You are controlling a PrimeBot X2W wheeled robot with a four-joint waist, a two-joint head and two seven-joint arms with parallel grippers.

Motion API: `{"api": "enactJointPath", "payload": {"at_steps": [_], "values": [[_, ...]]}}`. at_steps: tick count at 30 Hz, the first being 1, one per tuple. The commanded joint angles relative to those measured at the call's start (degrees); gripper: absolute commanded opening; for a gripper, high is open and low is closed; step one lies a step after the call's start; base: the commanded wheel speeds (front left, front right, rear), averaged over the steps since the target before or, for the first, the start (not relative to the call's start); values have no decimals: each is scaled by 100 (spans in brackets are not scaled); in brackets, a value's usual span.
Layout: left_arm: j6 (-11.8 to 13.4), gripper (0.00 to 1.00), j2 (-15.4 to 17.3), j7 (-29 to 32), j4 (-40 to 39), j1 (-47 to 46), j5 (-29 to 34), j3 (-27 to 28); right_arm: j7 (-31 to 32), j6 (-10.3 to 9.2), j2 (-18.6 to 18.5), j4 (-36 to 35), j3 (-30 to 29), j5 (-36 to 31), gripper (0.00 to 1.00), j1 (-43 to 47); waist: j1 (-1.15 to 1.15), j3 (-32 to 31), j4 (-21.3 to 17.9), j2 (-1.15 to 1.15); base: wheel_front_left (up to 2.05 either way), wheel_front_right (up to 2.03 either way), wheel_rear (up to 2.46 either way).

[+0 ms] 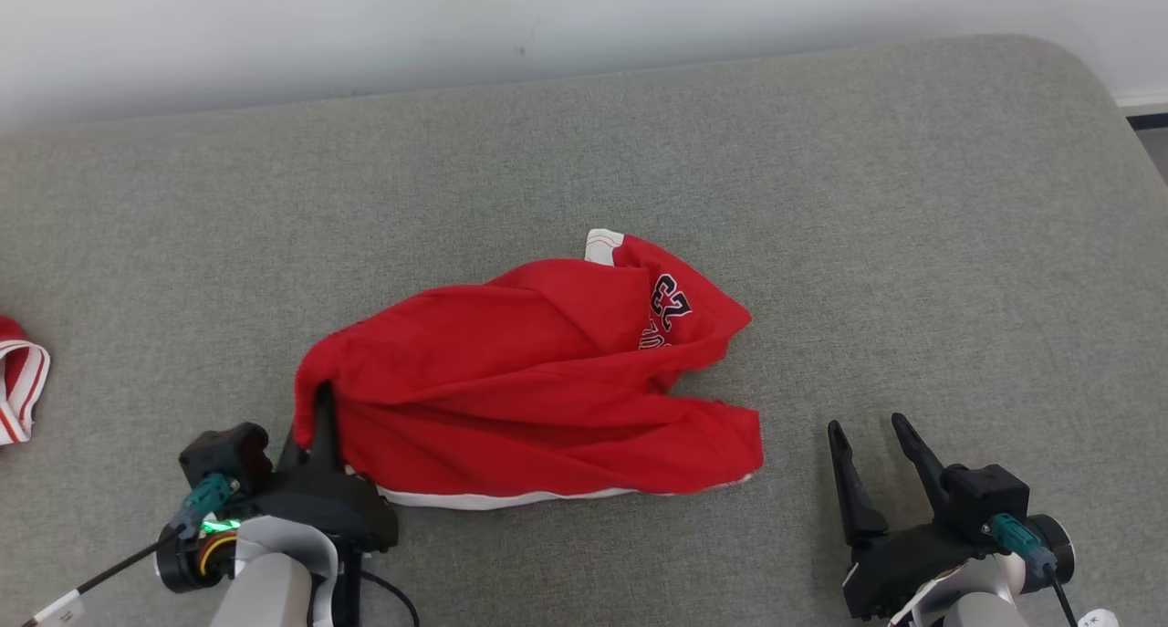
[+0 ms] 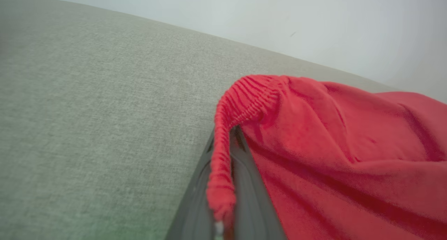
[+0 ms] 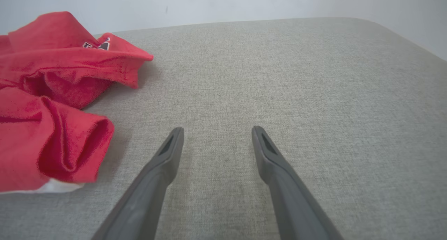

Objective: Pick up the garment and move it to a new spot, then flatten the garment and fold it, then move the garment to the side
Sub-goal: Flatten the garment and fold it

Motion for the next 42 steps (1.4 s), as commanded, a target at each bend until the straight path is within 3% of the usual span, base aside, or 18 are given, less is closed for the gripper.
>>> {"api": "enactJointPath", "payload": {"at_steps": [1,3,4,5,6,7,18,27,37,39,41,42], "values": [[135,0,-8,-20,116,-159,137,150,-5,-13,17,-15,52,68,100,-25,-1,43,-13,0,0,0,0],[241,6,-11,-20,245,-201,198,288,-5,-13,30,-5,100,73,100,-28,-1,45,-16,0,0,0,0],[292,26,-15,-20,273,-233,207,350,-5,-13,34,1,129,88,100,-35,-1,40,-16,0,0,0,0],[320,81,-14,-20,277,-262,230,414,-5,-13,45,1,161,106,100,-45,-1,24,-14,0,0,0,0],[320,81,-14,-20,277,-262,230,414,-5,-13,45,1,161,106,100,-45,-1,24,-14,0,0,0,0],[326,100,-16,-20,294,-254,263,443,-5,-13,55,2,198,117,100,-51,-1,-3,-8,0,0,0,0],[238,100,-22,-20,-515,681,322,683,-4,-13,143,-89,871,456,100,177,-1,-494,278,0,0,0,0],[223,100,-24,-20,-920,1578,199,364,-4,-13,27,-14,1495,907,100,344,-1,-662,635,0,0,0,0],[248,100,-25,-20,-1064,1701,235,123,-4,-13,-148,217,1829,1325,100,304,-1,-684,806,0,0,0,0],[252,100,-22,-20,-1076,1726,190,100,-4,-13,-150,252,1835,1395,89,309,-1,-684,802,0,0,0,0],[262,100,-23,-20,-1097,1728,173,80,-4,-13,-157,262,1855,1447,54,286,-1,-671,798,0,0,0,0],[263,100,-23,-20,-1105,1729,167,75,-4,-13,-161,264,1862,1463,44,270,-1,-663,796,0,0,0,0]]}}
